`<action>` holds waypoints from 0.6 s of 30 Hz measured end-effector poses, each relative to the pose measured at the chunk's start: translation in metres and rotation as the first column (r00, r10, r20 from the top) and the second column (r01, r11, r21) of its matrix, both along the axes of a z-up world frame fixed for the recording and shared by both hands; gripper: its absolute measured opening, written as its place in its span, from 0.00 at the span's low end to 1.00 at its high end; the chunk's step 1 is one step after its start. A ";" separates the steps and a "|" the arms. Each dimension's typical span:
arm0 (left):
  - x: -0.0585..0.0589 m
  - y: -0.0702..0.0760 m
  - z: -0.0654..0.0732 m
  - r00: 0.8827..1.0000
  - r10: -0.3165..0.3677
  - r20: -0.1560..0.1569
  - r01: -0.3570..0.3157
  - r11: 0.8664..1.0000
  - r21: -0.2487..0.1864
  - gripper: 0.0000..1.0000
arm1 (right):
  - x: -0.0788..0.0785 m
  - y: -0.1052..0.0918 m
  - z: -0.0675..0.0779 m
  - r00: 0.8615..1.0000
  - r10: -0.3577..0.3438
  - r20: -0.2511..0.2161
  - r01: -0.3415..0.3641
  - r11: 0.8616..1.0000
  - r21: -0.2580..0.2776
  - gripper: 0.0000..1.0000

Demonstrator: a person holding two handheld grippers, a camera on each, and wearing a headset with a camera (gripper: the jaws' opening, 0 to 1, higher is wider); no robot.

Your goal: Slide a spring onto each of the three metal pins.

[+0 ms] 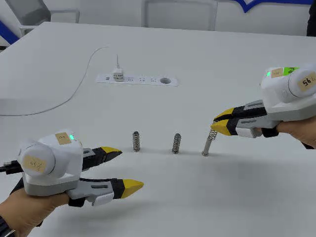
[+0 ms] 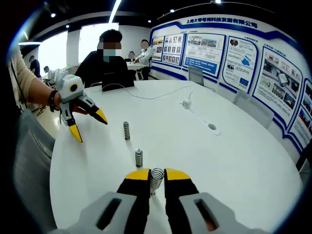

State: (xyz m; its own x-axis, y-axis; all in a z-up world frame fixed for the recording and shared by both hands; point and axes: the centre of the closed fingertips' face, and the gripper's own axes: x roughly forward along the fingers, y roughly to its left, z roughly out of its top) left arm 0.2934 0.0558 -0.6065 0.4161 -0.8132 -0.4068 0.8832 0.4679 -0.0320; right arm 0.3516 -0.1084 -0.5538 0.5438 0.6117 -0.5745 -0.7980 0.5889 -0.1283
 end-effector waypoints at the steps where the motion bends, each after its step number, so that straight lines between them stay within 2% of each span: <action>1: 0.000 0.000 0.000 1.000 0.001 0.000 -0.001 1.000 0.000 0.56 | 0.000 0.000 0.000 1.000 0.000 0.000 0.000 1.000 0.001 0.11; 18: 0.001 0.001 -0.001 1.000 0.003 -0.003 -0.003 1.000 0.002 0.56 | 0.002 0.002 -0.006 1.000 0.002 -0.009 -0.002 1.000 -0.004 0.11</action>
State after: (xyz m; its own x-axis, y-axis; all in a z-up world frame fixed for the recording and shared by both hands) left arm 0.2942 0.0569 -0.6071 0.4169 -0.8115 -0.4095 0.8819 0.4702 -0.0341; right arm 0.3534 -0.1064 -0.5603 0.5377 0.6106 -0.5814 -0.8001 0.5870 -0.1234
